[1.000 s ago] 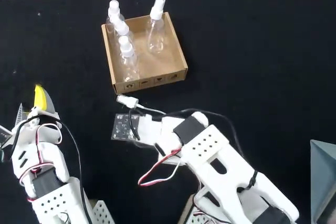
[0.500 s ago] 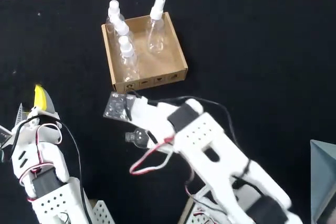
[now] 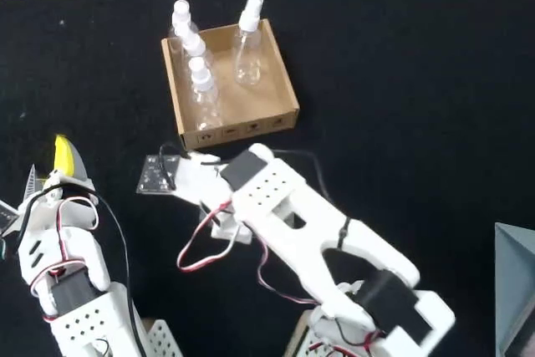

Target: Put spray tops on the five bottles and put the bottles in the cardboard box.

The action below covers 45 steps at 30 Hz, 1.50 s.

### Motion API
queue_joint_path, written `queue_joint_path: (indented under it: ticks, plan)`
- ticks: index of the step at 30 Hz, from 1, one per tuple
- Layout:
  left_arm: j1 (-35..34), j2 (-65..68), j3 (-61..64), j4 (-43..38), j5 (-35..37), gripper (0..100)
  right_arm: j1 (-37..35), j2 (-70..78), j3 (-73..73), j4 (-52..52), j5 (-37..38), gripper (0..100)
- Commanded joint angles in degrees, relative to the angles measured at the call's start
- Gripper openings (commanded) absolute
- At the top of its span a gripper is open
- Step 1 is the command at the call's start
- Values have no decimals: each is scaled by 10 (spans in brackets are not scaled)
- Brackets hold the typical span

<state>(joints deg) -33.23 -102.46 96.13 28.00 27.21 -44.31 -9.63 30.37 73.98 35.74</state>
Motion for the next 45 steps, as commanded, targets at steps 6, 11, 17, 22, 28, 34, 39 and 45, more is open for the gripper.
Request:
queue_joint_path:
  ticks: [6, 11, 17, 22, 28, 34, 39, 45]
  plan:
    - [-3, -9, 13, -16, -4, 205, -15, 65, -60, 0, 33, 315]
    - [-3, -9, 13, -16, -4, 205, -15, 88, -66, -4, 33, 315]
    - [-3, -9, 13, -17, -4, 205, -15, 107, -64, -33, 33, 315]
    - [-3, -9, 13, -17, -4, 205, -15, 133, -65, -47, 31, 315]
    - [-3, -9, 13, -16, -4, 205, -16, 143, -66, -51, 28, 225]
    - [-4, -9, 13, -16, -4, 205, -16, 143, -66, -53, 27, 139]
    - [-4, -9, 13, -15, -4, 205, -16, 141, -69, -49, -18, 139]
    - [0, -9, 13, -15, -4, 205, -15, 95, -68, -2, -33, 138]
